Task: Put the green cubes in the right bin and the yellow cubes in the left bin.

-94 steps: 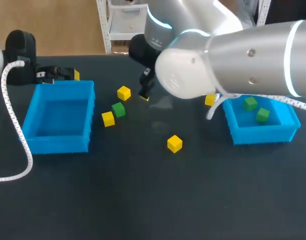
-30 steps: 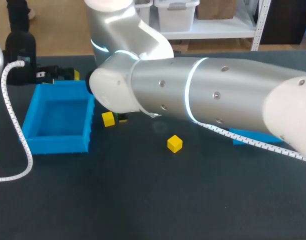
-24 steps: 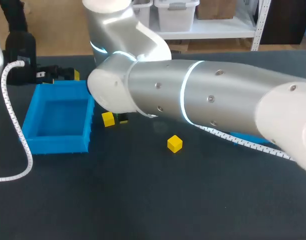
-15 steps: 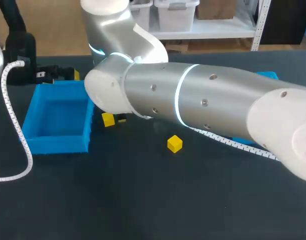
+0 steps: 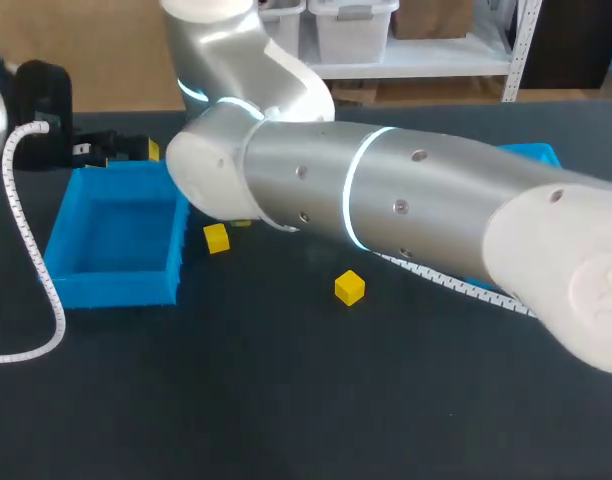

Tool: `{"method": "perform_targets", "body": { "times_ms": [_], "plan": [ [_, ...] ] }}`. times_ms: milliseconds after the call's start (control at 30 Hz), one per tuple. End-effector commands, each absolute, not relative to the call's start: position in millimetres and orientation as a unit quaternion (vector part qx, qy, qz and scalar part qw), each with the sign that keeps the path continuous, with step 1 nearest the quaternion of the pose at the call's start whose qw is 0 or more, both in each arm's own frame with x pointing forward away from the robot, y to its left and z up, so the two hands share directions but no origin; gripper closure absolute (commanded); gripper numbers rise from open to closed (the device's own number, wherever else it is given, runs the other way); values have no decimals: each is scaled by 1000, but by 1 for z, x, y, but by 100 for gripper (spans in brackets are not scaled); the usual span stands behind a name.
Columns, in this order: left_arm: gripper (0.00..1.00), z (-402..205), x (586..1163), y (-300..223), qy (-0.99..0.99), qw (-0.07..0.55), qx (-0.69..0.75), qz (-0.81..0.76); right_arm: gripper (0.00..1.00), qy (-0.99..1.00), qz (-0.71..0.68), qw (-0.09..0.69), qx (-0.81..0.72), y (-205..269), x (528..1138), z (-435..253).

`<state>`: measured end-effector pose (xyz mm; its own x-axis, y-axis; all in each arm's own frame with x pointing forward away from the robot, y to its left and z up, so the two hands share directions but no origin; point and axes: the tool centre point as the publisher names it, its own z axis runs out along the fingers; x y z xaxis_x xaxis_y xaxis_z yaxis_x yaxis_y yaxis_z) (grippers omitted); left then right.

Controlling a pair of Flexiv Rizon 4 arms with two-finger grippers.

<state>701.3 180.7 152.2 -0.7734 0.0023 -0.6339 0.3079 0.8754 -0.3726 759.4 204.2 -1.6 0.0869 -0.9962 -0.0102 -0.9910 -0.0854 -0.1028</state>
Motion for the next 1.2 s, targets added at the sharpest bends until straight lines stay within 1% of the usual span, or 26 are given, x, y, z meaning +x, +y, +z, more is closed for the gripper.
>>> {"method": "perform_targets", "body": {
  "times_ms": [33,300,533,733,1200],
  "plan": [
    [0,151,701,183,910,328,87,-239,100,684,-31,56,-727,189,757,14],
    [0,151,701,183,910,328,87,-239,100,721,-24,86,-687,160,765,49],
    [0,151,701,183,910,328,87,-239,100,759,-24,111,-642,117,768,76],
    [0,151,701,183,910,328,87,-239,100,798,-30,129,-588,70,773,91],
    [0,151,701,183,910,328,87,-239,100,890,-46,130,-434,-57,773,94]
  ]
}}
